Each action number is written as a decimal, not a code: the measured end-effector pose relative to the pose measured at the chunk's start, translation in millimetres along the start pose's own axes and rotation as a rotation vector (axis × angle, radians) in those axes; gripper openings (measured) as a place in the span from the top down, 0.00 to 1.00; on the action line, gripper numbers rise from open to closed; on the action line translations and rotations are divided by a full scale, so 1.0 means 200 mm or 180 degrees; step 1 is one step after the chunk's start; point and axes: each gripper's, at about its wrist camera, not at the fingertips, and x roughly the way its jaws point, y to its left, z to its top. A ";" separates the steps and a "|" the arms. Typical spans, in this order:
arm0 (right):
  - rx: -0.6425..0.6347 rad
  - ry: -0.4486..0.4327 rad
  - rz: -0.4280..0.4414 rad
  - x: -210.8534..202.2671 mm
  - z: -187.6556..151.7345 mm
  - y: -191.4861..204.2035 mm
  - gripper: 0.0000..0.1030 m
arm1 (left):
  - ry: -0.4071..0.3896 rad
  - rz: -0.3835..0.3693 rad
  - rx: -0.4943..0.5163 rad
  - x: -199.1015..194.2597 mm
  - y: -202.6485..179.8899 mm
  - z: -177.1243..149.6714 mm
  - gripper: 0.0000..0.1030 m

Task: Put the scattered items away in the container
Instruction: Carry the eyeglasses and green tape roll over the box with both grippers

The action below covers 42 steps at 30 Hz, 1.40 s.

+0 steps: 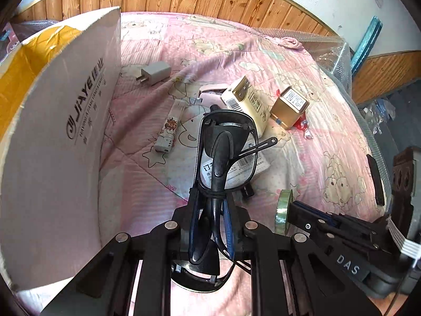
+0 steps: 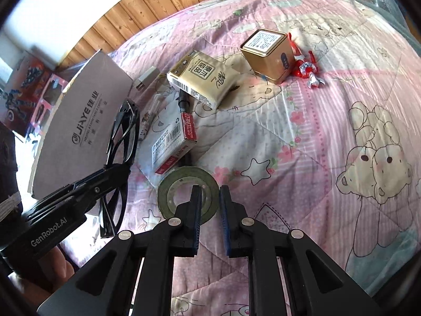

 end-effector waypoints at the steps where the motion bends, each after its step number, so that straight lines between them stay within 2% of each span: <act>1: -0.0009 -0.0029 0.0003 -0.01 0.00 0.00 0.87 | -0.0021 -0.0003 0.0003 -0.02 -0.01 0.00 0.82; 18: -0.0116 -0.0304 0.0041 -0.23 0.00 0.01 0.87 | -0.0286 0.0077 0.0118 -0.27 -0.10 0.02 0.83; 32: -0.0407 -0.0415 -0.0010 -0.35 0.03 0.19 0.87 | -0.0448 0.0118 0.0021 -0.46 -0.03 0.02 0.83; 42: -0.0727 -0.0484 0.0004 -0.42 0.10 0.44 0.87 | -0.0617 0.0061 -0.0115 -0.60 0.07 0.04 0.83</act>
